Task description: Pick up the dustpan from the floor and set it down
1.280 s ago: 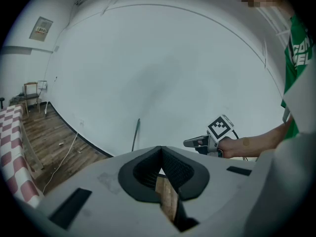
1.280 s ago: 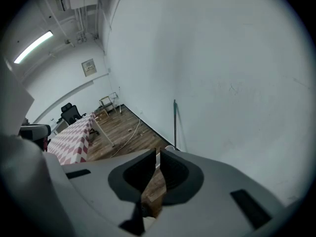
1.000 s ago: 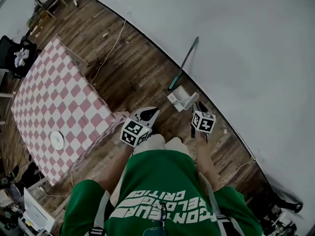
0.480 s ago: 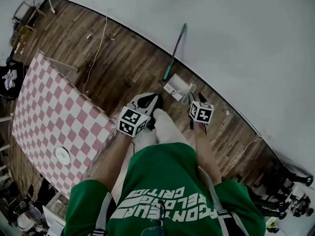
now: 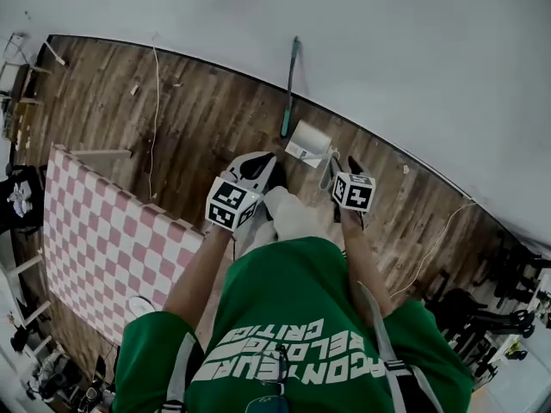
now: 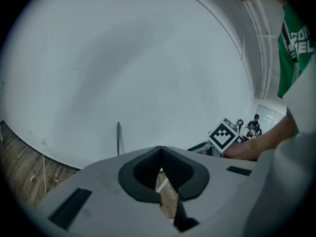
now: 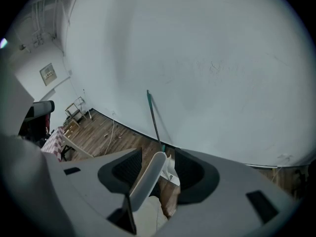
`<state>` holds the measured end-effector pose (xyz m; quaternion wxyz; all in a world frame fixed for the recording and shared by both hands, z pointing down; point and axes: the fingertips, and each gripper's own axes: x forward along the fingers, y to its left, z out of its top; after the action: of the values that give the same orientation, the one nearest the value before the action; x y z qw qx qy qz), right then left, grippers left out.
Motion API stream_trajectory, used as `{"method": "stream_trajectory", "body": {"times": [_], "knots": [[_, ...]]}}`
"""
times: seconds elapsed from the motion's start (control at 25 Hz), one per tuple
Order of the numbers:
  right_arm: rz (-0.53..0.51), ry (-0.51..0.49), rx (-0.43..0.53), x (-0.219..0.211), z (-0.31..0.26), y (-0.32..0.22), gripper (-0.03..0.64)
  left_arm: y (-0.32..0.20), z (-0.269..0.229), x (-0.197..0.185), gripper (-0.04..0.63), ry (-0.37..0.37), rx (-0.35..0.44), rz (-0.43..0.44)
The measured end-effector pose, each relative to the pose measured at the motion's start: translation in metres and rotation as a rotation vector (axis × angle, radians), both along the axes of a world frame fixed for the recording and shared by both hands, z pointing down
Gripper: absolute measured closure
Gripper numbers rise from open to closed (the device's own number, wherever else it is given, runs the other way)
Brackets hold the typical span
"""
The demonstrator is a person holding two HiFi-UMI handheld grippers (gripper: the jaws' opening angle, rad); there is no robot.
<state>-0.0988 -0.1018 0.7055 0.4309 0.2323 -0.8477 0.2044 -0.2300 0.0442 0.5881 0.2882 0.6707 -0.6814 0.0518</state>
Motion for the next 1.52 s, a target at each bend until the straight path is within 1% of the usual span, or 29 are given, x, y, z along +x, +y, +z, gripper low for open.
{"method": "stream_trajectory", "body": {"times": [0.16, 0.4, 0.56, 0.68, 0.84, 0.96, 1.16, 1.36, 1.52], "knots": [[0.041, 0.005, -0.020, -0.004, 0.003, -0.002, 0.422, -0.016, 0.005, -0.019, 0.591, -0.001, -0.015, 0.045], [0.083, -0.002, -0.033, -0.009, 0.002, -0.007, 0.422, -0.032, 0.009, -0.036, 0.591, -0.009, -0.035, 0.102], [0.103, 0.011, -0.028, -0.009, 0.001, -0.005, 0.422, -0.041, 0.007, -0.045, 0.591, -0.017, -0.022, 0.138], [0.140, 0.027, -0.021, -0.004, -0.003, 0.002, 0.422, -0.041, 0.006, -0.049, 0.591, 0.013, -0.002, 0.168], [0.171, 0.022, 0.024, -0.009, -0.018, 0.000, 0.422, -0.047, 0.006, -0.058, 0.591, 0.041, 0.031, 0.209], [0.201, 0.049, 0.025, -0.007, -0.018, 0.005, 0.422, -0.045, 0.006, -0.064, 0.591, 0.056, 0.043, 0.240], [0.246, 0.114, 0.015, -0.005, -0.001, 0.008, 0.422, -0.041, 0.010, -0.068, 0.591, 0.070, 0.042, 0.282], [0.248, 0.184, 0.011, -0.008, 0.024, 0.004, 0.422, -0.042, 0.019, -0.069, 0.591, 0.083, 0.026, 0.314], [0.268, 0.230, -0.023, -0.008, 0.041, -0.003, 0.422, -0.044, 0.024, -0.069, 0.591, 0.094, 0.016, 0.334]]}}
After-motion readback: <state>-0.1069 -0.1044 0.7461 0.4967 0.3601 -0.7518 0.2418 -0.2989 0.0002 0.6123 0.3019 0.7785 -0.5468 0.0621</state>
